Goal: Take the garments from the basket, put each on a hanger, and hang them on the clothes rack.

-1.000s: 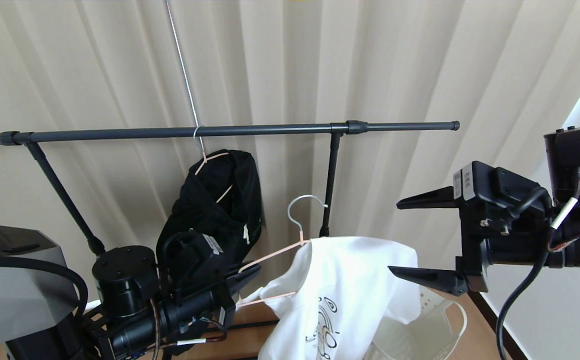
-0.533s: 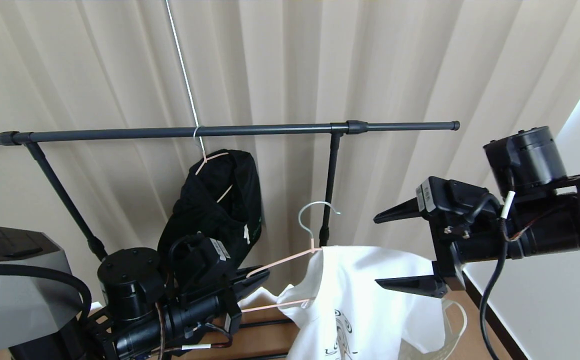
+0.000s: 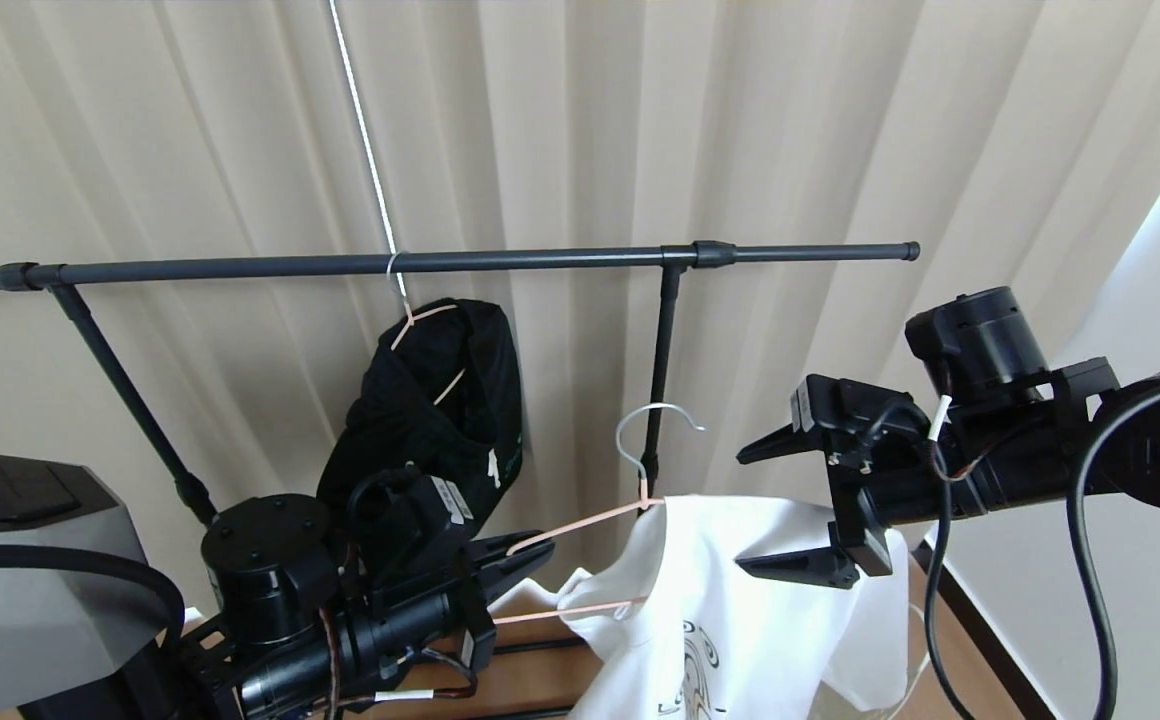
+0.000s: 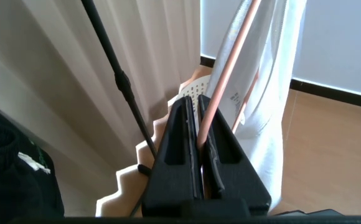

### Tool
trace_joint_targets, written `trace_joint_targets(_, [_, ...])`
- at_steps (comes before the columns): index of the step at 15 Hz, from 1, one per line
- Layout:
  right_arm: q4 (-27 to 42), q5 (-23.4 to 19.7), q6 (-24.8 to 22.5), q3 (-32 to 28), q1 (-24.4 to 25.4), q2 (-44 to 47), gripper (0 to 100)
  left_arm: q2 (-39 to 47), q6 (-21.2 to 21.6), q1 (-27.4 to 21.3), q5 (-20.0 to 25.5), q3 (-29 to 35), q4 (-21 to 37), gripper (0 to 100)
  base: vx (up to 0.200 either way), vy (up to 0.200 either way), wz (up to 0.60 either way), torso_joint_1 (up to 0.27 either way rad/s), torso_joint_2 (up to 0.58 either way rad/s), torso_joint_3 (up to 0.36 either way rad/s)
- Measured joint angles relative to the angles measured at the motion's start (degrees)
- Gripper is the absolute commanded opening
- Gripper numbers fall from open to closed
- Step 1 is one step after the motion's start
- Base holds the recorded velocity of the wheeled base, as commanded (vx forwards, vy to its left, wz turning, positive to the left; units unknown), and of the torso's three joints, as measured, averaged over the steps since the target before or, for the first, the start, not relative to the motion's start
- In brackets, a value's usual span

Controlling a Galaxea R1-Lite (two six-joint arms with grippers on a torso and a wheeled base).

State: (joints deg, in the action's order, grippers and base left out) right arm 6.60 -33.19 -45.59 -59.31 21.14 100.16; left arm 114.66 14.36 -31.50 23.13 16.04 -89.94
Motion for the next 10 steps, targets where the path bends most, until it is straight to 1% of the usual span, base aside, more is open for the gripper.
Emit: trace_joint_targets(10, [0.0,-0.27,0.05,-1.66,-0.94,1.41,100,-1.02,0.06,-0.05,-0.02,-0.2,0.02,0,0.0,0.0,0.0,0.0,0.0,0.0])
